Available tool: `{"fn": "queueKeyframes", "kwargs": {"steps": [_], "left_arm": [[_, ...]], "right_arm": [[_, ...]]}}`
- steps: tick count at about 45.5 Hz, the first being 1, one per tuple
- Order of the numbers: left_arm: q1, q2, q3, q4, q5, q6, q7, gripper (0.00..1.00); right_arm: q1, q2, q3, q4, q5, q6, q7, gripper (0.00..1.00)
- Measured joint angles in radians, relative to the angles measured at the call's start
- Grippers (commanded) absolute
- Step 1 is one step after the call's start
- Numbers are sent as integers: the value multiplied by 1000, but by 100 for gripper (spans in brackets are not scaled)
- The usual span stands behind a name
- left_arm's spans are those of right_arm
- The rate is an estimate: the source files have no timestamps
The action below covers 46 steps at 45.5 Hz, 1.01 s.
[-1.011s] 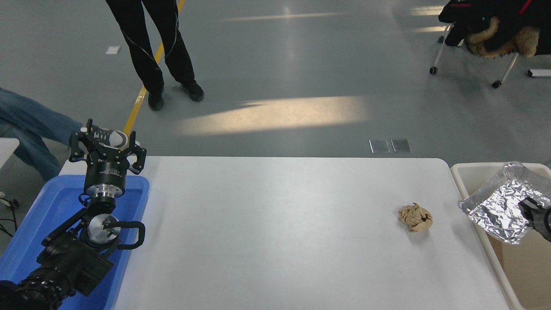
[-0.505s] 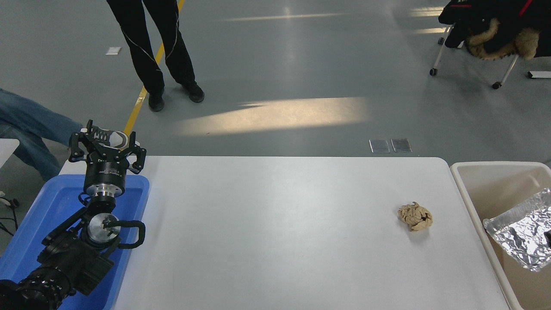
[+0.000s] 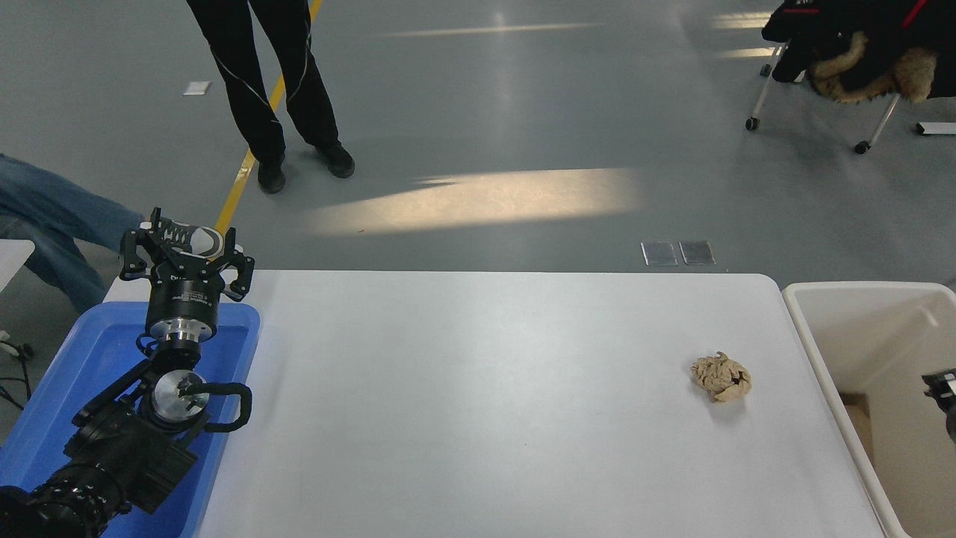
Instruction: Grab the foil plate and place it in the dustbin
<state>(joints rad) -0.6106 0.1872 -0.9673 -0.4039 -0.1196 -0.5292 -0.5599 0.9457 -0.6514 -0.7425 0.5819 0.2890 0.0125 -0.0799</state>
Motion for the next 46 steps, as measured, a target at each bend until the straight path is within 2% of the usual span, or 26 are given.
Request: {"fn": "queueKeyframes", "kwargs": {"steps": [10, 18, 29, 39, 46], "left_arm": [[-1, 0, 1, -1, 2, 0, 0, 99], [-1, 0, 1, -1, 2, 0, 0, 99], [-1, 1, 1, 0, 2, 0, 2, 99], [0, 1, 1, 0, 1, 0, 0, 99], [0, 1, 1, 0, 0, 0, 0, 99]], "right_arm": [[314, 32, -238, 254, -45, -10, 10, 87], [602, 131, -403, 508, -61, -8, 45, 89], [920, 251, -473, 819, -80, 15, 65, 93], [1184, 314, -470, 1029, -105, 119, 72, 95], [1382, 332, -452, 1101, -100, 284, 73, 95]]}}
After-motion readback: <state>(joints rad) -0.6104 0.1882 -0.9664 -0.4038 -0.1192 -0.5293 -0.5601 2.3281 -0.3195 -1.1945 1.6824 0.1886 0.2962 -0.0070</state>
